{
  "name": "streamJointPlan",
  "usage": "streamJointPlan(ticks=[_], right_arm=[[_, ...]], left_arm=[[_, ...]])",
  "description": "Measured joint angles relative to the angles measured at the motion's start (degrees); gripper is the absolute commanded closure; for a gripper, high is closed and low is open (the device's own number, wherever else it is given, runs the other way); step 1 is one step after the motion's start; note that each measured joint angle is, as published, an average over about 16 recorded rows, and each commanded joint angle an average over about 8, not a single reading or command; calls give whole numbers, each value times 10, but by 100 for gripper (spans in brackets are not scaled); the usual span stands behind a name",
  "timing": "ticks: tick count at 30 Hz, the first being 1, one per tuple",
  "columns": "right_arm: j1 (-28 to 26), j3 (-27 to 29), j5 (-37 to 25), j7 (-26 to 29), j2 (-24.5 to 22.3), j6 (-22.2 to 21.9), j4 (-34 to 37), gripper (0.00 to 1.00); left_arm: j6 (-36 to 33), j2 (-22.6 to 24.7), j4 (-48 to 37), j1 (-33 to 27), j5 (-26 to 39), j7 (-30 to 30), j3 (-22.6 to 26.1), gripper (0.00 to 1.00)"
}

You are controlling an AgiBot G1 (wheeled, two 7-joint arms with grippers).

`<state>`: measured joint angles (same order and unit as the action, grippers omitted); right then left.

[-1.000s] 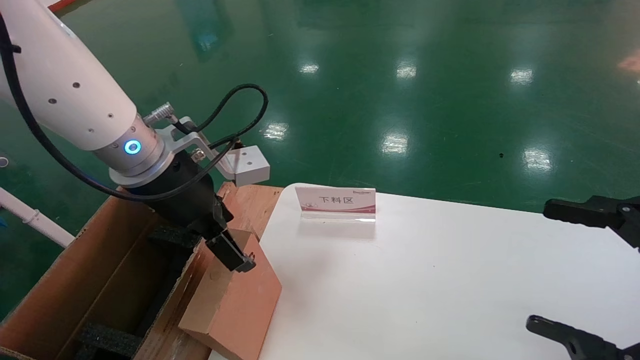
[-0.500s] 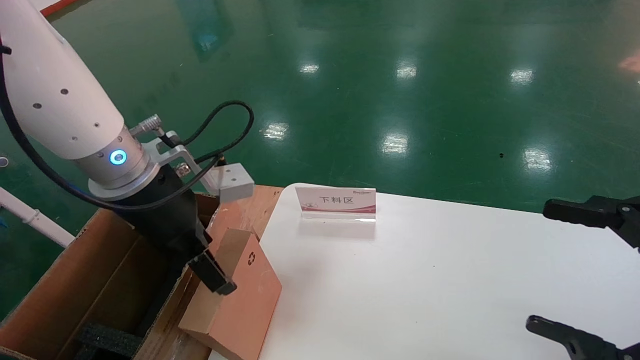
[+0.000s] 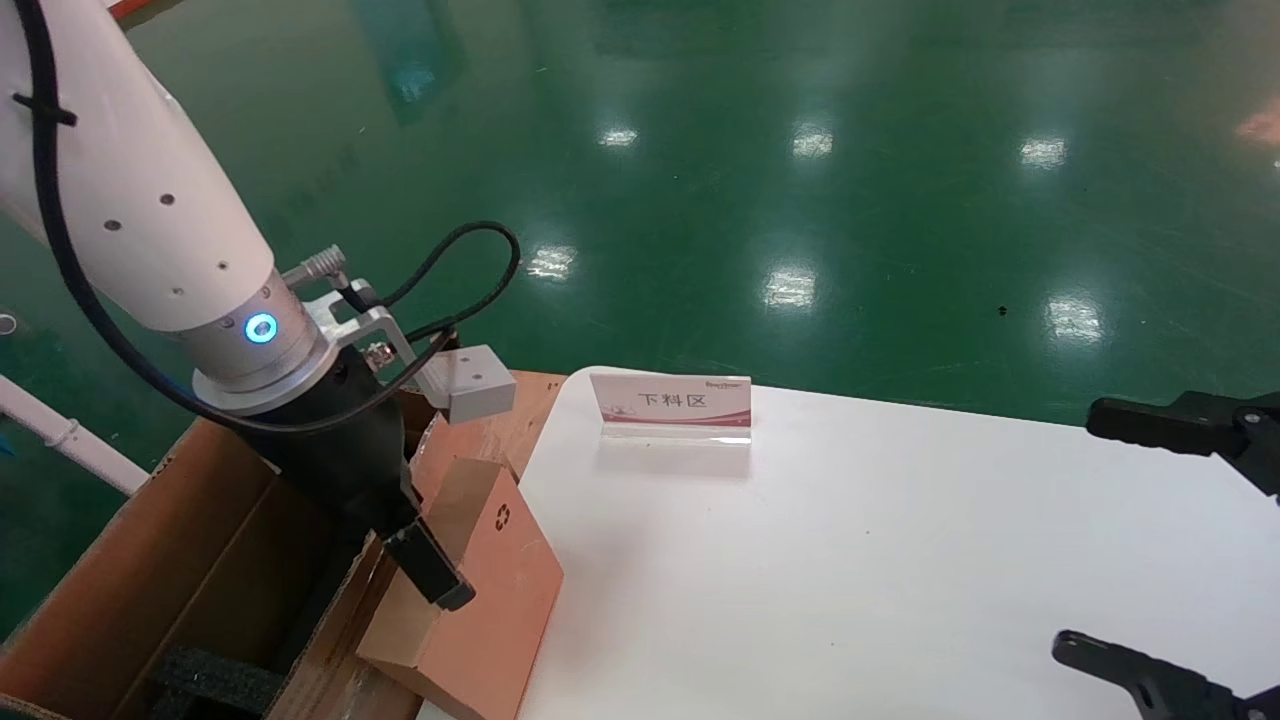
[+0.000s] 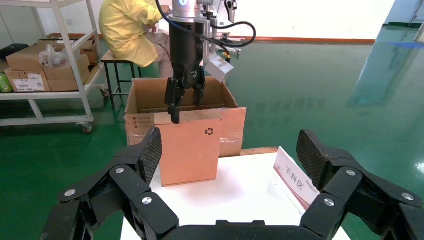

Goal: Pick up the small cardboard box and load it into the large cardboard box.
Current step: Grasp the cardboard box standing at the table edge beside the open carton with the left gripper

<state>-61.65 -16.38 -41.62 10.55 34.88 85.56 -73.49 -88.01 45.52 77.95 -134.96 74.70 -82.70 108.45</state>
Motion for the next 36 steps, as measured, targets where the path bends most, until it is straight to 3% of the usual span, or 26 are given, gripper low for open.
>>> streamJointPlan(ticks=[12,34,35,36], right_arm=[[0,0,0,0,0,0,0,0],[0,-1,1,-1,0,0,1,0],[0,-1,1,-1,0,0,1,0],[0,-1,1,-1,0,0,1,11]], left_arm=[[17,6,-16,11,1,4,21,0],[59,9,-130,84,-10,103,27,0],[59,8,-131,84,-12,105,27,11],[58,8,-133,85,-13,107,26,24]])
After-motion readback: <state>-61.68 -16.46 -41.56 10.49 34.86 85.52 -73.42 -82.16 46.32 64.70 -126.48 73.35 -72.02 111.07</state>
